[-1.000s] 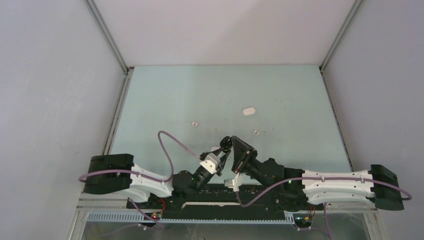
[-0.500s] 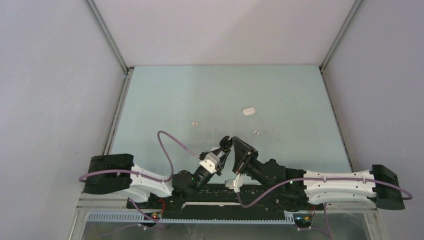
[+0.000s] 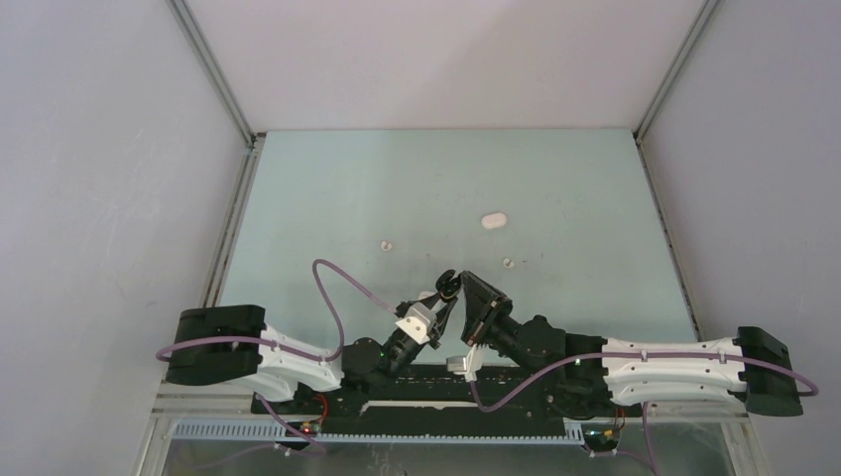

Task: Insert the wireless bluetooth earbuds into the charging case
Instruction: Insert the right earbud into the right side groove of the charging case.

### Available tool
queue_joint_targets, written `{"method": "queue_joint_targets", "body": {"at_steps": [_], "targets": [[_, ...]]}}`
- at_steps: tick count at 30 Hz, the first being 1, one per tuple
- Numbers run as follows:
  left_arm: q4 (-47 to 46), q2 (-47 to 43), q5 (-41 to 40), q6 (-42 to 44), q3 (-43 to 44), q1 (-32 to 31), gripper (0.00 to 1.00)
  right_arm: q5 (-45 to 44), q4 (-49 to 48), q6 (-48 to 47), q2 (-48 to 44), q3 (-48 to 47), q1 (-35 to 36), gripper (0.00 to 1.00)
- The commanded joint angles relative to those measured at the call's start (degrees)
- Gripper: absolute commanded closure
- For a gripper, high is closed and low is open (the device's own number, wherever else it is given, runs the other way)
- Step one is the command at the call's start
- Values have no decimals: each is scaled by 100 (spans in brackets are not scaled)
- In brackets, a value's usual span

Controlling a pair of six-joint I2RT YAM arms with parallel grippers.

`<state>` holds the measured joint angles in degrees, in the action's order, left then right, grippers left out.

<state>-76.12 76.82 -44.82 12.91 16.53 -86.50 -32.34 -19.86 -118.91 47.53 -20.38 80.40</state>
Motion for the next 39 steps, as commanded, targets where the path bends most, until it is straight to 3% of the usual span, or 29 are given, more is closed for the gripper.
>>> {"method": "queue_joint_targets", "body": {"at_steps": [1,15,28,35,39], "targets": [[-409,-42,123,-68,122,-16,100,56,-93,-144,76,7,9,100],[-561,-28,176,55,70,-16,100,67,180,-217,91,8,-30,99],[-1050,254,342,271,-106,-21,100,290,1110,-269,-59,-71,55,58],[-1505,640,448,413,-178,-16,100,245,1080,-144,-29,-257,81,49],[-1509,756,473,342,-128,-16,100,442,1344,-203,-391,-319,259,38]]}}
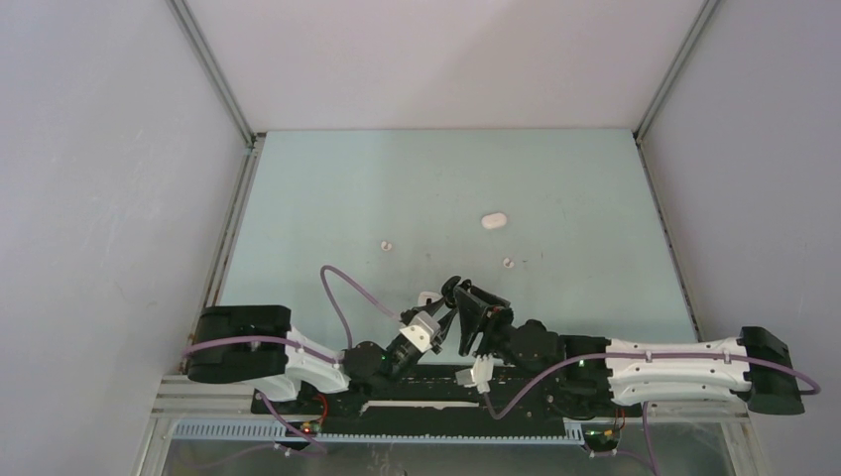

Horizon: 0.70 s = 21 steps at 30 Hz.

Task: Insert the wireless bluetooth earbuds into the charging case
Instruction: Insert the right earbud into the right side groove of the charging case.

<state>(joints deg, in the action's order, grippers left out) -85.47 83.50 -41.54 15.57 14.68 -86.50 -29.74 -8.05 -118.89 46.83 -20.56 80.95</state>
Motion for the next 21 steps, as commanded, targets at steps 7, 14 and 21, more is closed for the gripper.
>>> {"method": "queue_joint_targets", "body": {"at_steps": [7,14,21], "targets": [[-576,140,163,30,109,-8,100,-283,1138,-2,-1051,-530,602,18],[-567,-56,395,-21,-69,26,100,-862,5213,3106,-1753,-2075,669,2],[-563,-205,1629,59,-304,232,100,1863,6912,5837,-1403,-3260,-1465,24]]}}
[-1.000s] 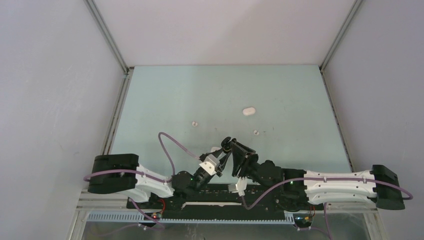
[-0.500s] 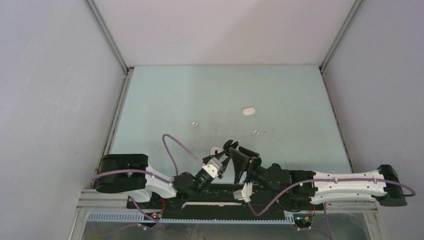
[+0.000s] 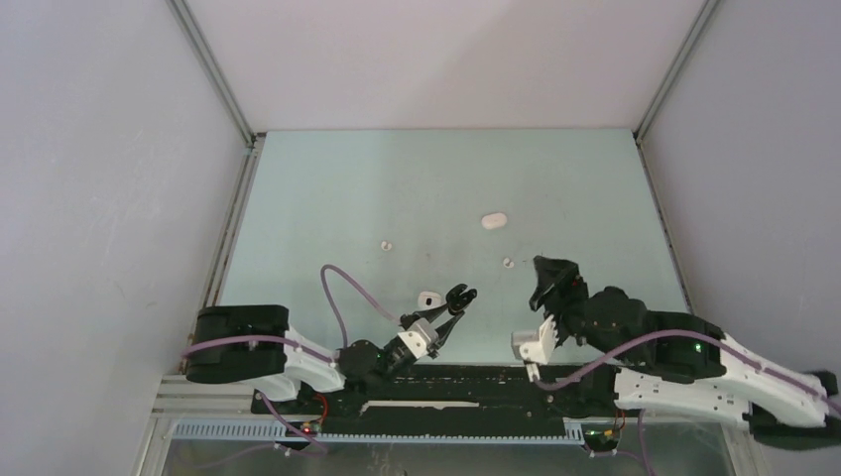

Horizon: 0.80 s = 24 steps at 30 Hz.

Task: Insert the wireless bluetooth earbuds into the charging case
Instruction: Insert the right earbud into the right side groove of the charging case.

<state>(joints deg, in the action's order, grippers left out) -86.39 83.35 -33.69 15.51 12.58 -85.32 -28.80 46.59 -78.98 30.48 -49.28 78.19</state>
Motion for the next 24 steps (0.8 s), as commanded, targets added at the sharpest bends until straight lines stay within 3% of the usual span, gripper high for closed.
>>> {"method": "queue_joint_targets", "body": {"at_steps": [1,6,10,11,15,19,24], "targets": [[-458,-210,934,66,-117,132,100,2389,1505,1949,335,-532,-1770,27],[-186,-403,1365,-62,-150,141,100,5867,2042,2318,1332,-1719,-4634,35],[242,-666,1700,-266,-125,155,100,7830,2525,2468,1795,-2104,-5635,47],[461,-846,1867,-440,-123,169,100,8735,2547,2642,1901,-2009,-5837,57],[969,-1165,2041,-636,-57,173,100,9556,2506,2721,2001,-1839,-5925,69],[1524,-1447,2180,-704,71,173,100,9699,1484,3544,1645,-1373,-5922,69],[1803,-1569,2177,-691,196,173,100,9475,1178,3791,1576,-1262,-5883,61]]}}
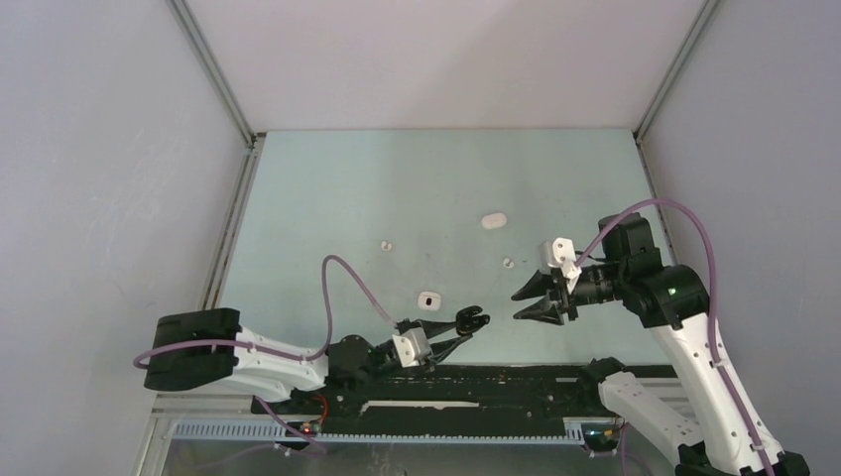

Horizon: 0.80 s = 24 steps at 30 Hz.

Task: Insert the wireless bluetooth earbuds into the charging case
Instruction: Close the charging case with the earbuds.

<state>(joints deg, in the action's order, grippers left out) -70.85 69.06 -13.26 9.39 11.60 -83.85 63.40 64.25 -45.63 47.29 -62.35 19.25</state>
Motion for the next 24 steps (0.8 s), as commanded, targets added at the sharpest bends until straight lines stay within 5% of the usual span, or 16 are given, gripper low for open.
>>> {"method": "queue_joint_targets", "body": {"at_steps": [1,9,24], "targets": [[304,-142,144,-78,343,35,100,179,-687,520,-135,81,21,59],[345,-20,264,-155,546,31,100,-656,-1021,759,-98,409,509,39],[441,107,455,-183,694,36,100,-1039,-1278,820,102,535,847,39]]}}
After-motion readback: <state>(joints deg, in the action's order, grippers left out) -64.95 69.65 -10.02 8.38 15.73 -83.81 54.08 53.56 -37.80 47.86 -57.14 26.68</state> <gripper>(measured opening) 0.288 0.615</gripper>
